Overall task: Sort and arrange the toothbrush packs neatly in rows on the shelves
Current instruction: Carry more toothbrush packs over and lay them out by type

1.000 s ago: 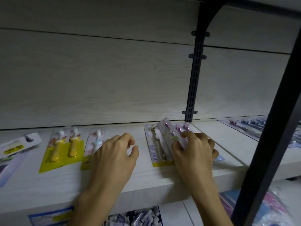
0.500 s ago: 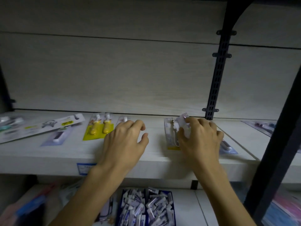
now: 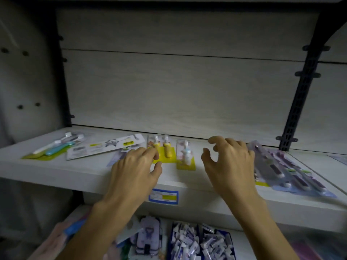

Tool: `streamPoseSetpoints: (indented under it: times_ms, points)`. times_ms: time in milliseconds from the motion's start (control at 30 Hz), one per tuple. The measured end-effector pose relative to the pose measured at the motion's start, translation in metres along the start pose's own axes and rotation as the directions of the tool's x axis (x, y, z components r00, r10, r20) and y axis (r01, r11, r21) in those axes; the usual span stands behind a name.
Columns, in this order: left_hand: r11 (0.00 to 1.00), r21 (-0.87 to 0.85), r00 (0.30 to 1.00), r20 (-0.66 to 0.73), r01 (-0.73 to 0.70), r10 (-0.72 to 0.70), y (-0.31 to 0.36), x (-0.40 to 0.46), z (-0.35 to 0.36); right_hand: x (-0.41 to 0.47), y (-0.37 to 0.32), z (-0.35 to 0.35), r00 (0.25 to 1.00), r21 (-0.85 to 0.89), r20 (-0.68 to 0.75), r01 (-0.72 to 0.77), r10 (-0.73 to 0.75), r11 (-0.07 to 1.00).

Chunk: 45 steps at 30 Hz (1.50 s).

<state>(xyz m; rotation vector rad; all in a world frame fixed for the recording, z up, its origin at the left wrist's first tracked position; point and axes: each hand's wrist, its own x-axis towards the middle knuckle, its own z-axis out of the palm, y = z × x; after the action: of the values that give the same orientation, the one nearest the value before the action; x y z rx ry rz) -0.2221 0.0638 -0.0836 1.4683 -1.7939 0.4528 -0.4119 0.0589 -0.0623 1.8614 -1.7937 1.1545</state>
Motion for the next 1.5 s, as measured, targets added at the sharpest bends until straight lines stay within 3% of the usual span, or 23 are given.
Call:
streamPoseSetpoints:
  times_ms: [167,533,700,833,1000,1167,1500]
  points:
    - [0.999,-0.012,0.998,-0.016,0.052,-0.052,-0.057,0.006,-0.017,0.001,-0.055,0.026,0.999,0.044,-0.009,0.049,-0.049,0.998]
    - [0.996,-0.003,0.994,0.069,0.090,-0.090,-0.179,0.025,-0.036,0.000,-0.148,0.074,0.998,-0.015,0.059,0.002,-0.001,1.000]
    - [0.999,0.003,0.988,0.150,0.041,-0.041,-0.212,0.027,-0.034,-0.005,-0.178,0.096,0.996,-0.056,0.086,-0.028,0.033,0.998]
    - [1.000,0.003,0.980,0.200,0.020,-0.021,-0.225,0.032,-0.034,-0.007,-0.195,0.112,0.988,-0.058,0.124,-0.082,0.088,0.995]
    - [0.999,-0.026,0.953,0.304,0.018,-0.010,-0.231,0.040,-0.031,-0.001,-0.201,0.122,0.967,-0.182,0.212,-0.105,0.143,0.978]
    - [0.999,-0.014,0.922,0.386,0.035,-0.027,-0.230,0.047,-0.029,0.005,-0.198,0.129,0.958,-0.222,0.256,-0.071,0.128,0.973]
    - [0.991,-0.026,0.898,0.426,0.131,-0.108,-0.229,0.057,-0.020,0.016,-0.188,0.135,0.945,-0.184,0.302,-0.070,0.124,0.980]
